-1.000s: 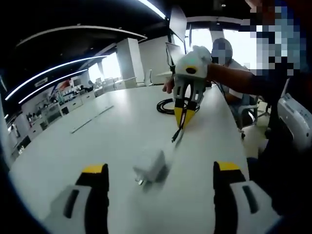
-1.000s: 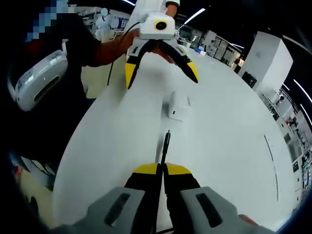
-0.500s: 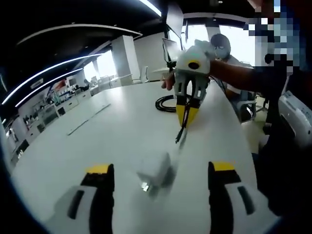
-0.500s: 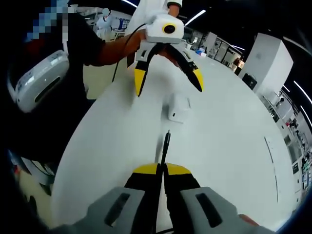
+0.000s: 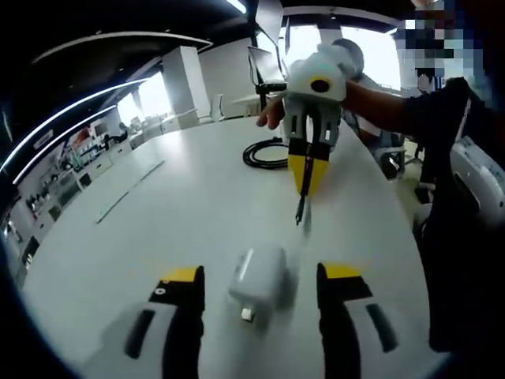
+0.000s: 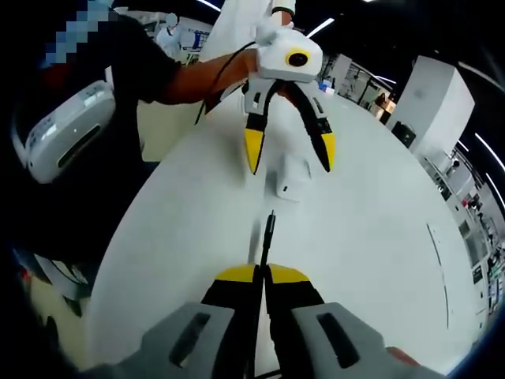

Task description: Plug the desk Type‑C cable into the charger adapter.

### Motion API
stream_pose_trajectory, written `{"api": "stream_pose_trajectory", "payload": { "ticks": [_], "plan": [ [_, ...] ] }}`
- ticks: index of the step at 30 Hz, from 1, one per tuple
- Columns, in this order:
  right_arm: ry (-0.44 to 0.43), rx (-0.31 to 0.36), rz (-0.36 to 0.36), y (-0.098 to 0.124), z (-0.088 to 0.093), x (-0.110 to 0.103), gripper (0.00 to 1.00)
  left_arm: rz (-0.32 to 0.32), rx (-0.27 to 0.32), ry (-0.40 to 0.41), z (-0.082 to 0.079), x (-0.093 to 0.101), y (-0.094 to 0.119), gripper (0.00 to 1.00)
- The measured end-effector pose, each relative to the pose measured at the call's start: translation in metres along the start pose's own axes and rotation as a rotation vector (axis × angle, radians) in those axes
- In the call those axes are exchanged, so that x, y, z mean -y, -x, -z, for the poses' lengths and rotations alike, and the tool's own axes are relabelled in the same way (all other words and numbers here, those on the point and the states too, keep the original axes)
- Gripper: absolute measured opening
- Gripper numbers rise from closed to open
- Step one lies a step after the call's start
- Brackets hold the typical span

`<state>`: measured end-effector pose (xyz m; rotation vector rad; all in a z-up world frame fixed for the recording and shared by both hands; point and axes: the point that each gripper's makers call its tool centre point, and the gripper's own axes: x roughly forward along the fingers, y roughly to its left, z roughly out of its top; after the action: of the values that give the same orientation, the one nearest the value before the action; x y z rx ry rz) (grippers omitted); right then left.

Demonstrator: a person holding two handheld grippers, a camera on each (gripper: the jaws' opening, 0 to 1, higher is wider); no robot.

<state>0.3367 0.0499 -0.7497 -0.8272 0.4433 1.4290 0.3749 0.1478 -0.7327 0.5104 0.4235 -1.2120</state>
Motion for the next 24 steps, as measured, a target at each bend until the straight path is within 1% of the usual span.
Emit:
{"api": "stream_pose_trajectory", "payload": {
  "ticks": [2,5,7,10,12,16,19,24],
  "plan": [
    [0.001,0.0,0.0,0.0,0.0,0.0,0.02,0.007,-0.017,-0.003,0.003,-0.002,-0.003,0.51],
    [0.002,0.001,0.003,0.001,-0.001,0.0,0.02,0.023,-0.024,0.003,0.005,-0.003,-0.007,0.48],
    [0.002,0.003,0.003,0.001,-0.001,-0.001,0.02,0.028,-0.032,-0.007,0.007,-0.002,-0.008,0.46],
    [0.001,0.001,0.004,0.001,0.0,-0.002,0.02,0.041,-0.035,-0.016,0.007,0.0,-0.01,0.43],
    [0.0,0.0,0.004,0.001,0.0,-0.002,0.02,0.056,-0.027,-0.027,0.005,0.002,-0.011,0.4],
    [-0.003,0.002,0.005,0.001,0.0,-0.003,0.02,0.068,-0.031,-0.035,0.005,0.003,-0.013,0.33],
    [-0.005,0.001,0.006,0.001,0.0,-0.003,0.02,0.066,-0.037,-0.038,0.006,0.001,-0.013,0.3],
    [-0.006,0.002,0.01,0.002,0.0,-0.002,0.02,0.067,-0.038,-0.035,0.006,0.001,-0.013,0.29]
  ]
}}
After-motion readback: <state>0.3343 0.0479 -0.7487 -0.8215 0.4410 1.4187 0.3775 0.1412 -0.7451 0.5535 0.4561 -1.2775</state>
